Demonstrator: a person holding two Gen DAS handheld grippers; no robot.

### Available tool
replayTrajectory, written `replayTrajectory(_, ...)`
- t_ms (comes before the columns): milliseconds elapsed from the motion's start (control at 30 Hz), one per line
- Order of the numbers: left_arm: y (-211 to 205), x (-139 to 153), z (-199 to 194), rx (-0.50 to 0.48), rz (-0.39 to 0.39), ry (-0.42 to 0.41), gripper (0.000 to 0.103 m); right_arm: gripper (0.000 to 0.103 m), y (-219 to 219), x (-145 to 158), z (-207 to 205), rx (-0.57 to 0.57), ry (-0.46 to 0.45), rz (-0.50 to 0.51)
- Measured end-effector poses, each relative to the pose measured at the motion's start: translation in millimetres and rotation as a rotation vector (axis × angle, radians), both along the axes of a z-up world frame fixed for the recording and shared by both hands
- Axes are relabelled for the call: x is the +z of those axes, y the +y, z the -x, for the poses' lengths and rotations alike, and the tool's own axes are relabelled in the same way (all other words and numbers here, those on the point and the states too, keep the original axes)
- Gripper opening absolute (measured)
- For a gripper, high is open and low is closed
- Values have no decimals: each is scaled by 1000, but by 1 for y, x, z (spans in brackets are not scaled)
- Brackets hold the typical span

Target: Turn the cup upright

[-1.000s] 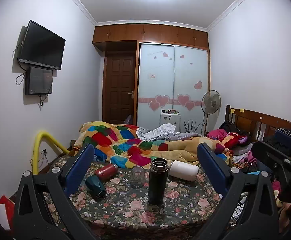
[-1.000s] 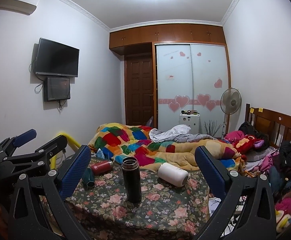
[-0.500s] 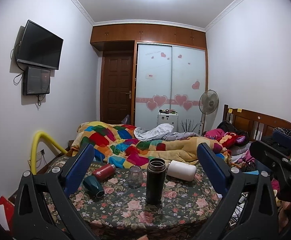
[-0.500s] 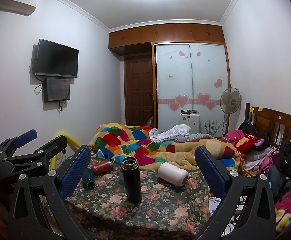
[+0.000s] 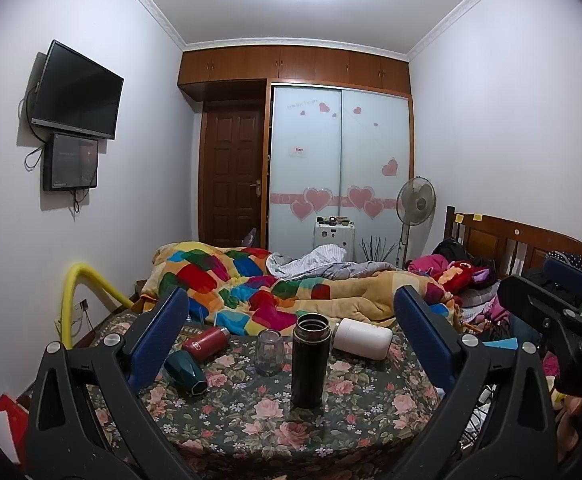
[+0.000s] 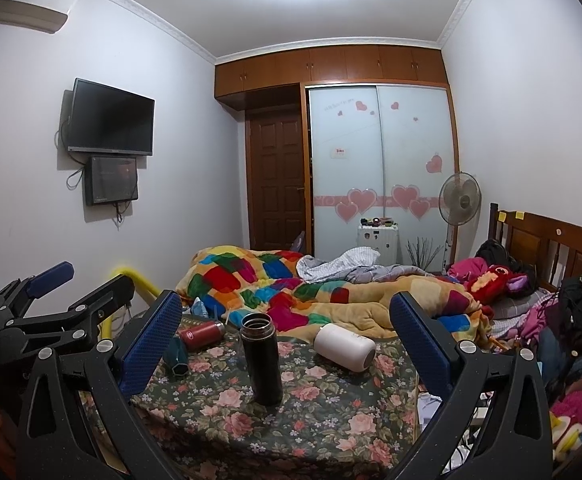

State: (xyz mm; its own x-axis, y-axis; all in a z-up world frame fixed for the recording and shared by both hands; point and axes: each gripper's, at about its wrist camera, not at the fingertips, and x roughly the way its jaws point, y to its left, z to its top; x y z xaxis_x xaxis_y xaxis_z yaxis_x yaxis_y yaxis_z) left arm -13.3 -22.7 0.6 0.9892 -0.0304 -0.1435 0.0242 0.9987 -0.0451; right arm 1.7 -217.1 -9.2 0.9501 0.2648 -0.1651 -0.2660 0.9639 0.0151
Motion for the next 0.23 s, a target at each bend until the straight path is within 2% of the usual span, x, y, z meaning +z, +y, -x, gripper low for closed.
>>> replayTrajectory(233, 15, -7, -5, 3, 22, 15, 103, 103, 13, 0, -8, -7, 20, 17)
